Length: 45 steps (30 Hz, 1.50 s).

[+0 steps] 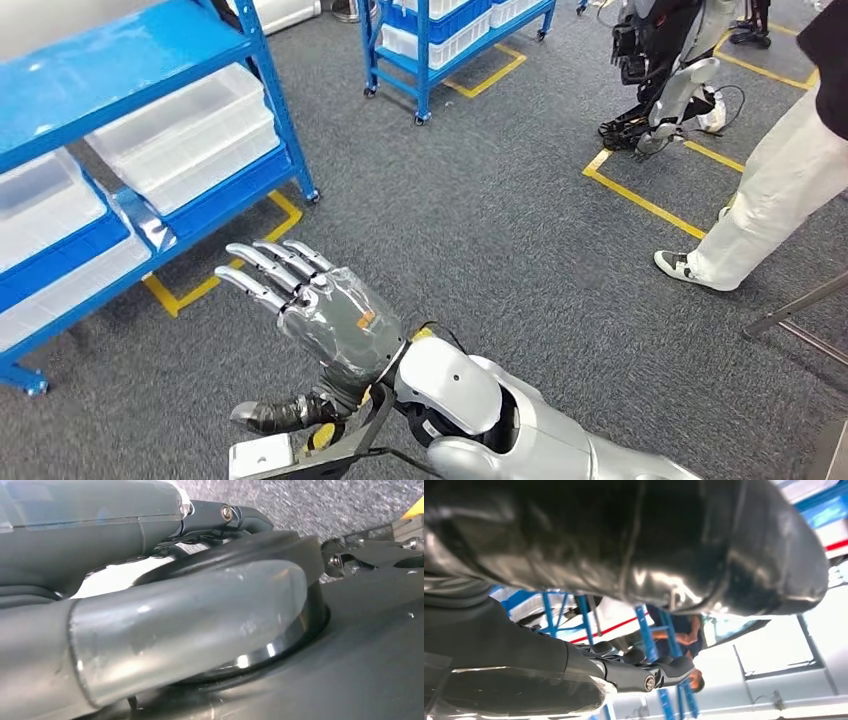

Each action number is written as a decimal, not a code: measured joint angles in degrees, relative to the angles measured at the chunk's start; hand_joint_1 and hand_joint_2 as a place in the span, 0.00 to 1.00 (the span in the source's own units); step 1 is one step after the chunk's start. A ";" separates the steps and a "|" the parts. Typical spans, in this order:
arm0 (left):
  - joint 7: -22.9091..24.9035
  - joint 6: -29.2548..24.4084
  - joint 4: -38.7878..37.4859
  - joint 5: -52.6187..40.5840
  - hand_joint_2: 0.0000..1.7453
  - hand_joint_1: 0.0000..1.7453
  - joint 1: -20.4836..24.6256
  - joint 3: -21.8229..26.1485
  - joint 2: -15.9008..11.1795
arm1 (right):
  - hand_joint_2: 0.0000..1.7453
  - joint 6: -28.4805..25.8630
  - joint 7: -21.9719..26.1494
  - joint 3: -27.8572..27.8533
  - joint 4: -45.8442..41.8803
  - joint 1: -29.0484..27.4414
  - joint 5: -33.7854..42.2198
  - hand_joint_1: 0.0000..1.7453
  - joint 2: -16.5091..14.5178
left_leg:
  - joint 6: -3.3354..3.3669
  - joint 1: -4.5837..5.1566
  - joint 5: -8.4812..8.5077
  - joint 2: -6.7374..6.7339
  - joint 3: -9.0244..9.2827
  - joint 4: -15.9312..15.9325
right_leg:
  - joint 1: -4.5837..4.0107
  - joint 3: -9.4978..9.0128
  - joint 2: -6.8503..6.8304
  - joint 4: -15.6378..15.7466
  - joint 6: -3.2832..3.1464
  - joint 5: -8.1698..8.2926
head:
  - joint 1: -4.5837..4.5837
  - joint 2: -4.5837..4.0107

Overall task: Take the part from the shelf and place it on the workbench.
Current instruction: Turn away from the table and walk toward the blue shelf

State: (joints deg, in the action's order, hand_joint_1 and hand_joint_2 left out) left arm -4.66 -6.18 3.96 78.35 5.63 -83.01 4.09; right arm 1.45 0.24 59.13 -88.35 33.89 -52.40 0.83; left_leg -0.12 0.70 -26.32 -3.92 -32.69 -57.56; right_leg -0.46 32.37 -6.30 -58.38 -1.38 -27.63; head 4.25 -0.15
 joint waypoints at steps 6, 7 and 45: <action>-0.14 -0.06 0.03 0.04 0.00 0.00 0.18 0.00 0.15 | 0.00 -0.05 0.00 0.10 -0.02 -0.08 0.04 0.00 0.20 | 2.03 -0.71 0.76 3.81 -0.02 0.58 | 0.67 4.22 5.13 -10.26 1.28 -6.01 | -0.03 0.00; -0.14 -0.07 0.04 0.04 0.00 0.00 0.24 0.00 0.19 | 0.00 -0.05 0.00 0.13 0.01 -0.21 0.05 0.00 0.35 | 2.10 -0.71 0.79 4.52 -0.09 0.53 | 0.74 6.12 5.68 -13.93 1.36 -7.29 | -0.03 0.00; -2.49 -1.77 1.34 0.88 0.00 0.00 -0.17 -0.02 0.30 | 0.00 -1.37 -0.50 1.32 -0.10 -1.42 -0.03 0.00 1.40 | 1.95 -0.27 -0.04 8.39 0.29 -0.20 | 0.72 2.37 7.36 -2.14 0.39 1.22 | 0.01 0.00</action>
State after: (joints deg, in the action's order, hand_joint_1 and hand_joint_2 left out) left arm -7.15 -7.95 5.30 79.23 5.46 -83.03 4.39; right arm 0.09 -0.26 60.46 -88.45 32.47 -52.43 2.22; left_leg 1.84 0.43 -26.35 4.47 -32.39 -57.77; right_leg 0.26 34.73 1.06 -60.51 -0.99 -26.41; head 4.26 -0.15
